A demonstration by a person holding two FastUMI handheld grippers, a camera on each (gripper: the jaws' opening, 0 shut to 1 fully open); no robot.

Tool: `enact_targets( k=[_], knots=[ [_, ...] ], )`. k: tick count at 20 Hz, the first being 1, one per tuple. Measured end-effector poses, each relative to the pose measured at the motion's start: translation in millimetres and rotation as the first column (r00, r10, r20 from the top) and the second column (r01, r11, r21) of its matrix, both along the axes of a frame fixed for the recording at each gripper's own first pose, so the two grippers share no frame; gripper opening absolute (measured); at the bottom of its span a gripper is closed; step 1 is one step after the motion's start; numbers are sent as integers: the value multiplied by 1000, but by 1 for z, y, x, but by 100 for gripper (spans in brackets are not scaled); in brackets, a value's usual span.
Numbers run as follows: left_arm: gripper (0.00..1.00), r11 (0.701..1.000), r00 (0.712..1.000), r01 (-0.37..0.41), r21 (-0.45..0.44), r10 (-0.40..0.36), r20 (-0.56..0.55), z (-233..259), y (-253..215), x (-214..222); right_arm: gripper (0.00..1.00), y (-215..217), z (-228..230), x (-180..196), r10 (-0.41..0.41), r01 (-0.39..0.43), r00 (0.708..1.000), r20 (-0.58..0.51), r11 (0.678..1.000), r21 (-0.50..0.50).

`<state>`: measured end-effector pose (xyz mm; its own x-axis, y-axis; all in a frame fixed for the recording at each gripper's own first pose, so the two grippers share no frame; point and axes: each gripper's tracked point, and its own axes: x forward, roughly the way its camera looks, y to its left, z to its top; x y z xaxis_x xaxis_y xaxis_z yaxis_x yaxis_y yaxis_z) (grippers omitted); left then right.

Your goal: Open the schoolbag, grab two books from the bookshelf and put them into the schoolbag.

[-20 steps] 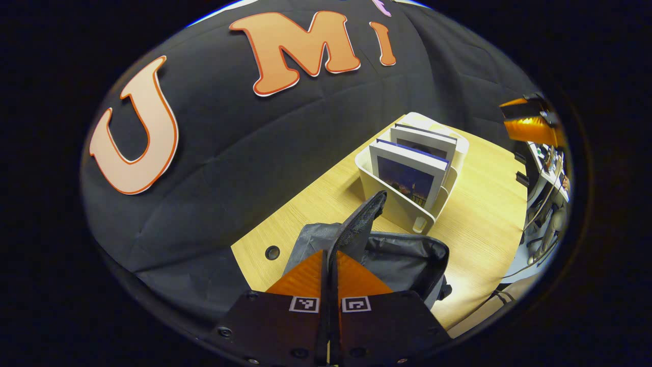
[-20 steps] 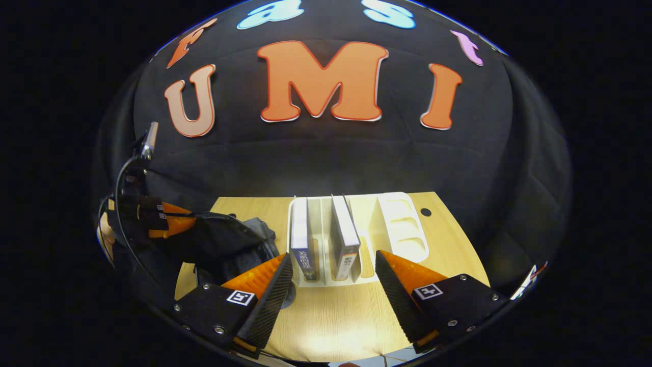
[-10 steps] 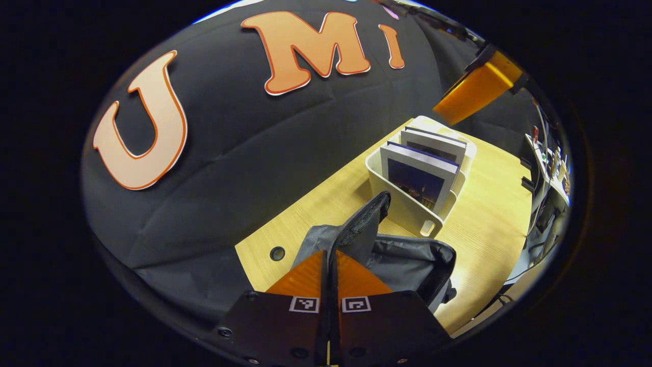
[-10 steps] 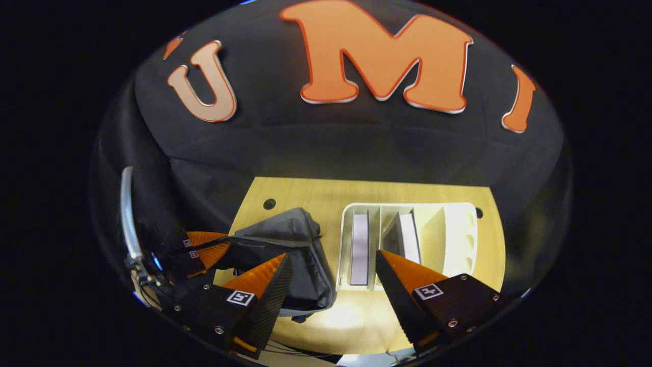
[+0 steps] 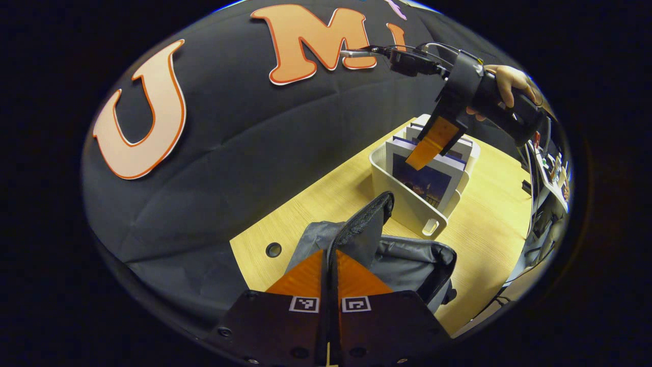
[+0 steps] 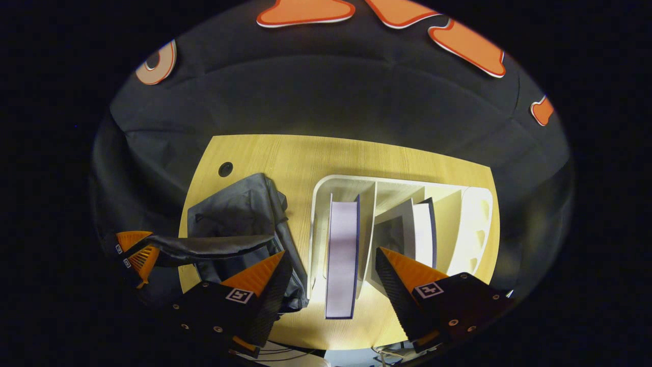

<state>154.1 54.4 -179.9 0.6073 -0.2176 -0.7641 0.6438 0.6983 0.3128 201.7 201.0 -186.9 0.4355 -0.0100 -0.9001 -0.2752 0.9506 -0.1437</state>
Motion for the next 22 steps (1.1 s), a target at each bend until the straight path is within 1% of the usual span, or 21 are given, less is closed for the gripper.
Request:
enact_targets(
  k=[2,4,5,6,7,8,9,10,11,12,13,14,16,18,20,22],
  knots=[
    [2,1000,1000,6,2,-6,-1,0,-1,1,99,0,-15,5,-10,10,1000,-23,1000,-6],
    [2,1000,1000,14,6,-14,2,1,-2,2,95,2,-29,11,-21,21,998,-51,1000,-2],
    [2,1000,1000,14,8,-14,3,2,-2,3,90,3,-35,13,-31,31,998,-62,1000,2],
    [2,1000,1000,12,10,-12,2,2,-2,2,89,3,-43,14,-38,38,996,-76,999,1],
    [2,1000,1000,12,12,-12,0,2,-1,2,83,3,-48,16,-41,41,996,-83,999,-5],
    [2,1000,1000,12,13,-12,-1,1,-2,1,80,0,-54,17,-43,42,995,-87,999,-12],
    [2,1000,1000,13,15,-13,-3,1,-2,1,74,-1,-58,21,-55,54,995,-87,998,-13],
    [2,1000,1000,13,17,-13,-5,2,-1,1,70,0,-60,18,-70,73,991,-113,997,21],
    [2,1000,1000,11,19,-11,-7,2,-2,1,60,2,-60,20,-100,106,988,-115,993,45],
    [2,1000,1000,12,15,-12,-7,1,-2,1,60,0,-64,20,-120,124,987,-110,992,28],
    [2,1000,1000,12,13,-12,-9,2,-3,0,43,-4,-57,24,-120,124,988,-98,992,34],
    [2,1000,1000,13,10,-13,-11,1,-2,-1,40,-5,-53,23,-127,131,987,-94,991,39],
    [2,1000,1000,15,7,-15,-15,0,-3,-1,39,-1,-34,23,-143,149,987,-69,986,78],
    [2,1000,1000,15,6,-15,-18,-1,-3,0,39,3,-6,19,-153,158,987,-45,979,129],
    [2,1000,1000,19,3,-19,-18,0,-4,-1,39,2,26,14,-151,148,989,4,976,157],
    [2,1000,1000,23,1,-23,-21,0,-4,-1,39,3,67,3,-155,143,987,42,968,205]
  ],
)
